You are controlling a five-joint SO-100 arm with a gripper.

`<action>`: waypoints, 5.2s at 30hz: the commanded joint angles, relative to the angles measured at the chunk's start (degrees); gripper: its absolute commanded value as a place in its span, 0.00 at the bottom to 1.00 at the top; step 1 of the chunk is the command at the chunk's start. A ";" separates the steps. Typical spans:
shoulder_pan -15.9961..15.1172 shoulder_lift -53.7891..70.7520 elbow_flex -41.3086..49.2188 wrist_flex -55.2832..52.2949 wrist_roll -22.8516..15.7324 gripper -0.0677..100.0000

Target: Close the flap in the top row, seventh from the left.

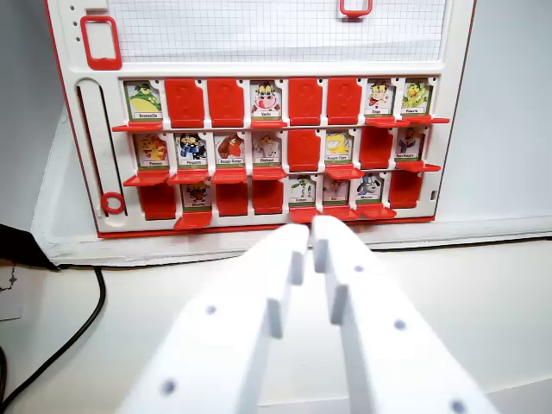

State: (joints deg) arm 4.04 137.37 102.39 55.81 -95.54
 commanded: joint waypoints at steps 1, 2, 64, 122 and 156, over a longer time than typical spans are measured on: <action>2.72 -4.57 -4.92 -5.63 -1.23 0.00; 3.87 -6.24 -5.10 -7.38 -1.85 0.00; 12.22 -69.43 -40.43 -34.89 -3.87 0.00; 1.23 -9.49 -10.28 3.25 -5.54 0.00; -0.97 -5.27 -9.84 7.29 0.35 0.00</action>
State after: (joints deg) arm 2.90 129.29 93.52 64.07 -95.45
